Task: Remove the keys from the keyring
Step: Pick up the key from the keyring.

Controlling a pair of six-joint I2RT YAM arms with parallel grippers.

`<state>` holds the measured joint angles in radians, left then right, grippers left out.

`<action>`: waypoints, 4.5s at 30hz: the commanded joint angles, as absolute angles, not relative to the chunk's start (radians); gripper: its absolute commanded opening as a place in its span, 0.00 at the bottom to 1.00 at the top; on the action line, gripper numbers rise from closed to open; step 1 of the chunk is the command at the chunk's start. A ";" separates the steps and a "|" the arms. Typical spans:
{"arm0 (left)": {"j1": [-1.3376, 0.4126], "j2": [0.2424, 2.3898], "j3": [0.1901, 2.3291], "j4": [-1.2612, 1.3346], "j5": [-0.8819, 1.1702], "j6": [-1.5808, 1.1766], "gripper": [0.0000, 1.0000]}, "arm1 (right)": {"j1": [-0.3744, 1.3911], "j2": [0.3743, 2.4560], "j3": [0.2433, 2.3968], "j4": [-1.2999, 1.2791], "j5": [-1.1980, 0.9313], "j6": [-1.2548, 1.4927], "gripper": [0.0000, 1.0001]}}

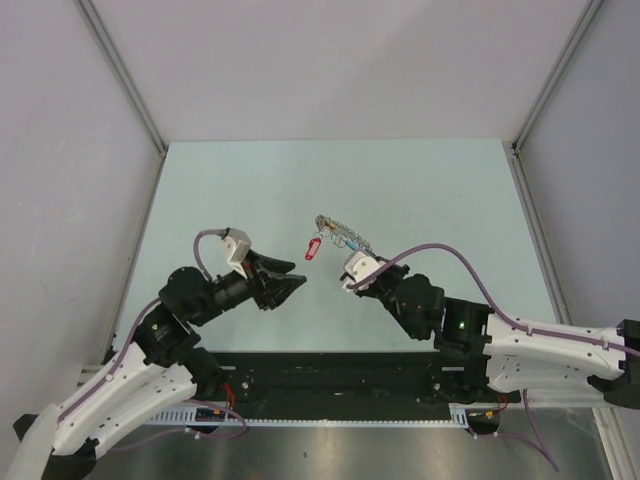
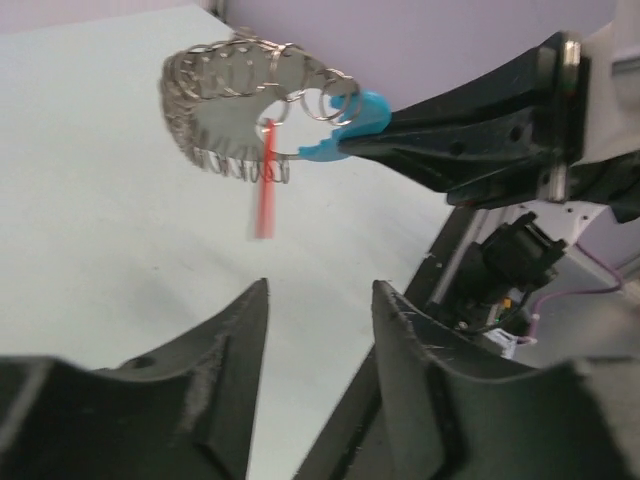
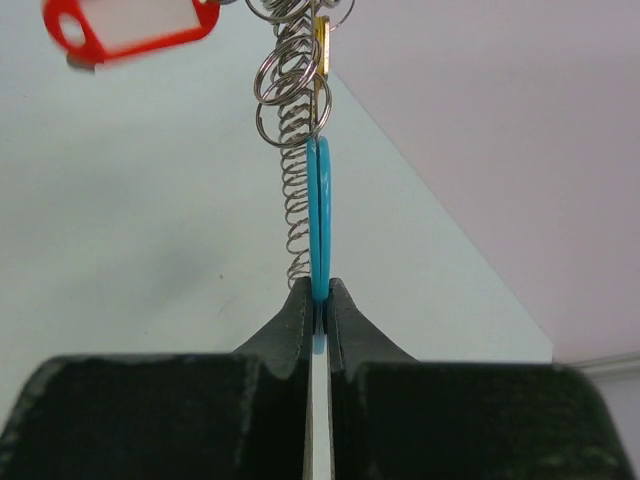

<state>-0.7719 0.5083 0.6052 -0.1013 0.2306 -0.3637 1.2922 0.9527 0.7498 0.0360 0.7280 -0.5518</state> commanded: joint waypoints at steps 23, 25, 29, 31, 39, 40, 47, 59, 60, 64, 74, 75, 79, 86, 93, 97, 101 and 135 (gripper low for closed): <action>-0.767 0.710 0.916 -0.025 0.469 -0.173 0.52 | 1.298 0.796 0.755 0.078 0.480 -0.474 0.00; -0.765 0.724 0.910 -0.017 0.447 -0.175 0.52 | 1.307 0.793 0.756 0.077 0.486 -0.472 0.00; -0.767 0.742 0.905 -0.020 0.431 -0.158 0.52 | 1.322 0.792 0.749 0.084 0.495 -0.480 0.00; -0.767 0.741 0.878 0.039 0.434 -0.167 0.52 | 1.330 0.796 0.750 0.083 0.502 -0.485 0.00; -0.767 0.753 0.825 0.173 0.492 -0.248 0.34 | 1.338 0.801 0.749 0.089 0.546 -0.499 0.00; -0.767 0.752 0.822 0.170 0.492 -0.250 0.32 | 1.339 0.799 0.749 0.084 0.557 -0.494 0.00; -0.770 0.767 0.807 0.181 0.479 -0.259 0.41 | 1.341 0.792 0.732 0.097 0.571 -0.485 0.00; -0.864 0.752 0.776 0.140 0.371 -0.245 0.54 | 1.336 0.793 0.727 0.115 0.603 -0.485 0.00; -0.870 0.743 0.766 0.143 0.361 -0.244 0.55 | 1.336 0.792 0.727 0.114 0.601 -0.485 0.00; -0.876 0.700 0.721 0.144 0.307 -0.249 0.57 | 1.335 0.788 0.726 0.100 0.597 -0.480 0.00; -0.876 0.575 0.663 0.146 0.126 -0.221 0.72 | 1.327 0.790 0.727 0.092 0.584 -0.480 0.00; -0.876 0.577 0.661 0.147 0.136 -0.215 0.71 | 1.328 0.790 0.727 0.092 0.578 -0.479 0.00; -0.876 0.620 0.653 0.179 0.199 -0.218 0.65 | 1.324 0.793 0.727 0.098 0.571 -0.477 0.00; -0.877 0.686 0.638 0.268 0.293 -0.300 0.55 | 1.318 0.795 0.727 0.109 0.563 -0.480 0.00; -0.881 0.703 0.597 0.383 0.298 -0.342 0.52 | 1.316 0.804 0.727 0.107 0.560 -0.466 0.00; -0.884 0.721 0.601 0.410 0.293 -0.331 0.41 | 1.316 0.816 0.719 0.113 0.557 -0.449 0.00; -0.888 0.729 0.609 0.403 0.268 -0.327 0.28 | 1.318 0.824 0.703 0.129 0.560 -0.419 0.00; -0.905 0.673 0.689 0.255 0.320 -0.057 0.00 | 1.305 0.790 0.623 0.218 0.279 -0.282 0.07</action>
